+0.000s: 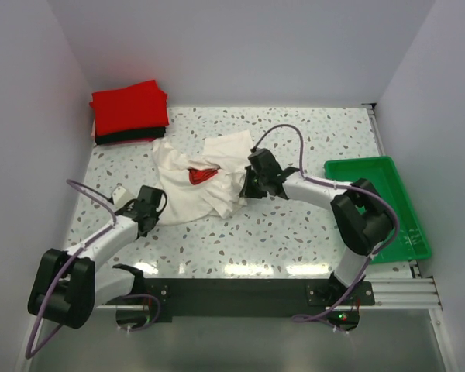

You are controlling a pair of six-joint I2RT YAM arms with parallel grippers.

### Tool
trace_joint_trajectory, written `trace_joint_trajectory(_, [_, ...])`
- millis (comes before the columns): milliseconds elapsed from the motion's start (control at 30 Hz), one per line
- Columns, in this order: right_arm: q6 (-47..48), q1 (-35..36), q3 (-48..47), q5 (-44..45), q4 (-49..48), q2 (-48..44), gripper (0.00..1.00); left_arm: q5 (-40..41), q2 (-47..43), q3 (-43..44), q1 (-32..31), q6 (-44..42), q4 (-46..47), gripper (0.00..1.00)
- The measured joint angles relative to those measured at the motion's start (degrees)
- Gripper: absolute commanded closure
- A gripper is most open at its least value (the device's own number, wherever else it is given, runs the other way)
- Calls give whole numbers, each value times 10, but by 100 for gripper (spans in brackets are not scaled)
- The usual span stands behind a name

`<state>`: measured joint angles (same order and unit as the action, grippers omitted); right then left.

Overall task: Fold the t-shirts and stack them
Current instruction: Flatten the tshirt out

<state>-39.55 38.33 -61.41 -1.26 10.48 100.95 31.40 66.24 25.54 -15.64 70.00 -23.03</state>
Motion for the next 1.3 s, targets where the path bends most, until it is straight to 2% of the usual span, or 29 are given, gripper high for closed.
trace_joint_trajectory(100, [2, -51, -14, -11, 17, -4, 100, -6, -23, 13, 8, -12, -19, 100])
trace_joint_trajectory(233, [12, -153, -45, -17, 50, -22, 100, -12, -104, 52, 37, -47, -45, 100])
trace_joint_trajectory(367, [23, -198, -73, -19, 78, -70, 99, -37, -162, 116, 60, -82, -49, 100])
trace_joint_trajectory(400, [27, -197, -78, -16, 83, -87, 96, -38, -169, 129, 64, -88, -51, 100])
trace_joint_trajectory(567, [39, -185, -72, -3, 94, -160, 63, -28, -196, 155, 87, -128, -66, 100])
trace_joint_trajectory(833, [46, -196, 37, 28, 108, -244, 42, -13, -197, 155, 104, -163, -95, 100])
trace_joint_trajectory(933, [47, -174, 57, 35, 116, -257, 39, -11, -196, 155, 107, -172, -95, 100])
trace_joint_trajectory(1033, [49, -118, 56, 50, 121, -252, 39, -11, -191, 155, 109, -178, -94, 100])
trace_joint_trajectory(1133, [47, -62, 55, 56, 121, -232, 38, -12, -187, 155, 110, -185, -93, 100])
trace_joint_trajectory(1300, [35, -15, 55, 74, 123, -184, 37, -14, -181, 155, 111, -188, -91, 100])
